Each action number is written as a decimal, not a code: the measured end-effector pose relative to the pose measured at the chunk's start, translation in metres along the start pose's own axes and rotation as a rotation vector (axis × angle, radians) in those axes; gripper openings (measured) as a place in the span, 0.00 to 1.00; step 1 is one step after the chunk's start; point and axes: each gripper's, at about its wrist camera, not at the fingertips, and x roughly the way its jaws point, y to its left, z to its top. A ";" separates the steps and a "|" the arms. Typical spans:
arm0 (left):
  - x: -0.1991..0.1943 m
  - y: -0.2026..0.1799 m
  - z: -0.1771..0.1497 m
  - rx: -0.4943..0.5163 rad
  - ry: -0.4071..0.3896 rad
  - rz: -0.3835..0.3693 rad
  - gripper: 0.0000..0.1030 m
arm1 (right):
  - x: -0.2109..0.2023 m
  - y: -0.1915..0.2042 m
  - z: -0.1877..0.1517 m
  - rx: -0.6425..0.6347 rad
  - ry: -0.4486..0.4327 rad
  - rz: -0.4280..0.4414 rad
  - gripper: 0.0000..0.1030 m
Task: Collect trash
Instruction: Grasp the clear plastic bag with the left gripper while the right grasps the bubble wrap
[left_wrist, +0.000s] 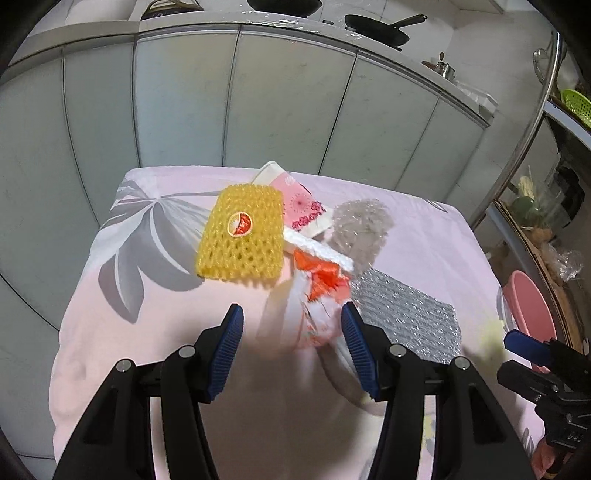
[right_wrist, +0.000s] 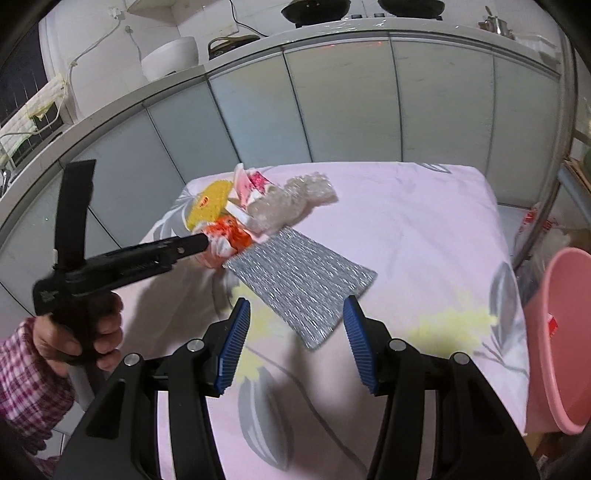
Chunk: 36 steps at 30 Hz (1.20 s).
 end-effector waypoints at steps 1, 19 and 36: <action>0.001 0.000 0.001 0.005 -0.001 -0.006 0.53 | 0.003 0.002 0.003 -0.005 0.000 0.007 0.51; -0.009 0.014 -0.014 0.002 -0.034 -0.134 0.16 | 0.062 0.014 0.062 0.023 0.034 0.062 0.51; -0.029 0.026 -0.029 -0.049 -0.042 -0.149 0.16 | 0.135 0.004 0.080 0.179 0.120 -0.006 0.18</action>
